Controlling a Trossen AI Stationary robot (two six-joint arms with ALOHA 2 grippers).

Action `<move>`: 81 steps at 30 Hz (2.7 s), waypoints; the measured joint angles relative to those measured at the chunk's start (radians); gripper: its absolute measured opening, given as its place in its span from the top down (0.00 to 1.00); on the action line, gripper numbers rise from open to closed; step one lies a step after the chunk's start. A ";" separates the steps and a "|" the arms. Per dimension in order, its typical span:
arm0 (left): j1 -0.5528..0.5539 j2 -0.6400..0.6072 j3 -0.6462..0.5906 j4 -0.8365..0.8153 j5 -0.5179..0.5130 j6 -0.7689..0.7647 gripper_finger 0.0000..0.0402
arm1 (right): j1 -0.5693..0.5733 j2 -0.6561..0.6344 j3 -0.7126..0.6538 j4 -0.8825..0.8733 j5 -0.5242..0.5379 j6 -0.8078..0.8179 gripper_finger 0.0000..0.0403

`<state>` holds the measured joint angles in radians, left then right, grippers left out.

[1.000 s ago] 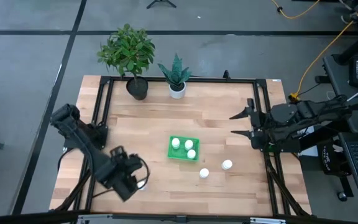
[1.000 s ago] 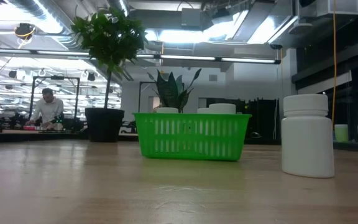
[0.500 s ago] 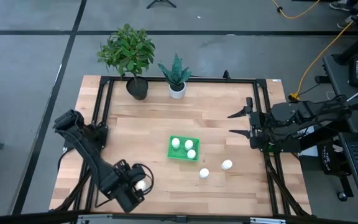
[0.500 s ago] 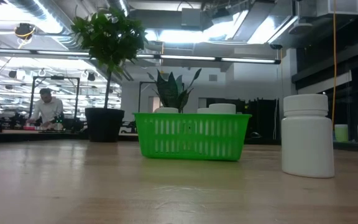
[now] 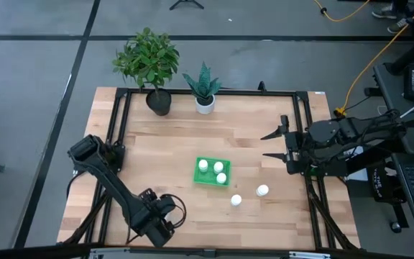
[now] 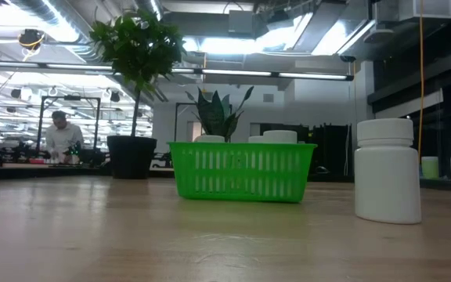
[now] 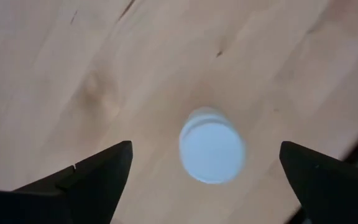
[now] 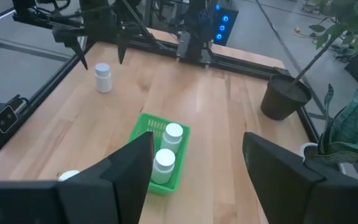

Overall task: Pick and place pill bottles into a basket
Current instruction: Put the white pill bottle into the green bin

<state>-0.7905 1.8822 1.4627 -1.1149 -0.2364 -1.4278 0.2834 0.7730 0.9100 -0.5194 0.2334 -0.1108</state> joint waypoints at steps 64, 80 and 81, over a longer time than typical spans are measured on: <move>0.463 -0.006 0.178 0.074 -0.101 0.876 0.56 | 0.000 0.000 0.000 0.006 -0.001 -0.034 0.38; 0.551 0.039 0.179 0.243 -0.008 1.042 0.56 | 0.000 -0.001 0.001 -0.011 -0.001 -0.040 0.38; 0.549 0.044 0.179 0.243 -0.004 1.046 0.56 | 0.000 -0.001 0.001 -0.014 -0.002 -0.040 0.38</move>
<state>-0.2418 1.9263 1.6421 -0.8716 -0.2405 -0.3819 0.2833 0.7723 0.9108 -0.5334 0.2317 -0.1505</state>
